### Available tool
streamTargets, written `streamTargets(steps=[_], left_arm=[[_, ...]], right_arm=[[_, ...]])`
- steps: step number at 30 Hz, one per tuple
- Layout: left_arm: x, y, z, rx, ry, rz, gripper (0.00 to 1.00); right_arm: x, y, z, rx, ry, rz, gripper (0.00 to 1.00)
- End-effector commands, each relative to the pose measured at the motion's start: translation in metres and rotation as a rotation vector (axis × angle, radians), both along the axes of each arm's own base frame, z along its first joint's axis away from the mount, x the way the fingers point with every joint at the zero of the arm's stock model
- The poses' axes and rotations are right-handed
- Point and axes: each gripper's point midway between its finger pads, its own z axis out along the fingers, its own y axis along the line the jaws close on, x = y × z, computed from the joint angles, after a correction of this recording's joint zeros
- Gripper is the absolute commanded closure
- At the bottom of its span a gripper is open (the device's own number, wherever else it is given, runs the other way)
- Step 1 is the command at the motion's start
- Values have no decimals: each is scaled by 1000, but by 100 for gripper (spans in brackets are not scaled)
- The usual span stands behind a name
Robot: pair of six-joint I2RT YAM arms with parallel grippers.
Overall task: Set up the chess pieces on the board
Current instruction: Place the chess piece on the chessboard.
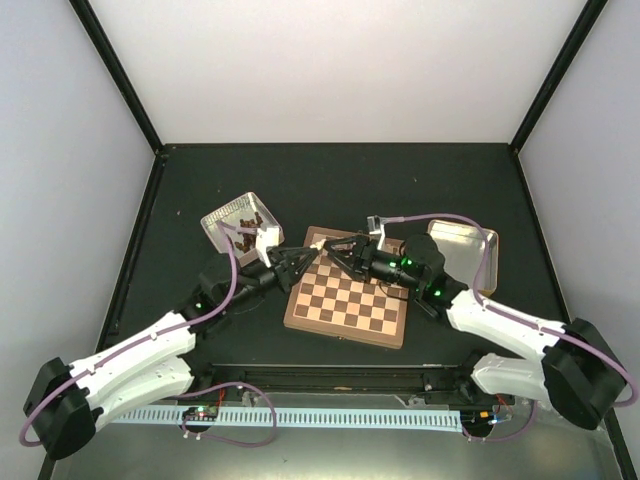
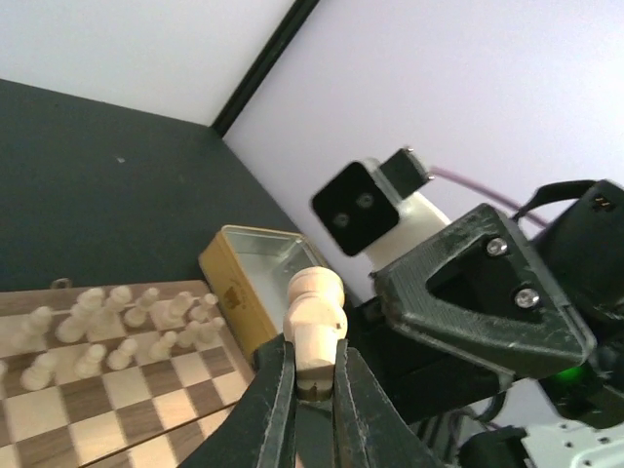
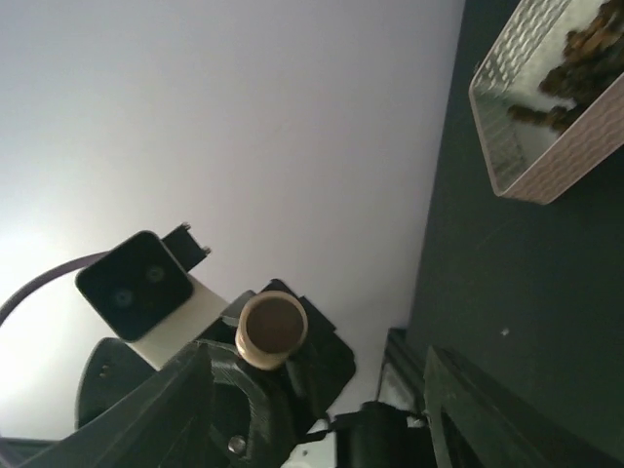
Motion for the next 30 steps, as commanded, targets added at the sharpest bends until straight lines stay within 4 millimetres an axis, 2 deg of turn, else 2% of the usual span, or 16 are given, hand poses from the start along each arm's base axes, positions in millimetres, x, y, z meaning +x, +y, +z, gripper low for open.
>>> streamTargets(steps=[1,8,13,15,19,22,26,30], left_arm=[[16,9,-9,155,34,96,98],[34,16,-40,502,132,141,98],[58,3,-50,732,213,120,98],[70,-7,-64,840,265,88,99],[98,-20,-84,1036,393,43,98],[119,-33,-100,1108,446,13,98],[147,-30,-121,1145,523,52,98],[161,-22,-137,1154,582,62,98]], right_arm=[[14,-26,-8,-123,-60,-115,36],[24,-83,-41,-440,-98,-319,30],[21,-122,-57,-612,-116,-432,30],[19,-131,-58,-636,-130,-456,30],[13,-142,-59,-665,-153,-475,30],[10,-148,-59,-687,-161,-483,30],[6,-153,-61,-702,-164,-481,30],[2,-158,-65,-700,-161,-492,30]])
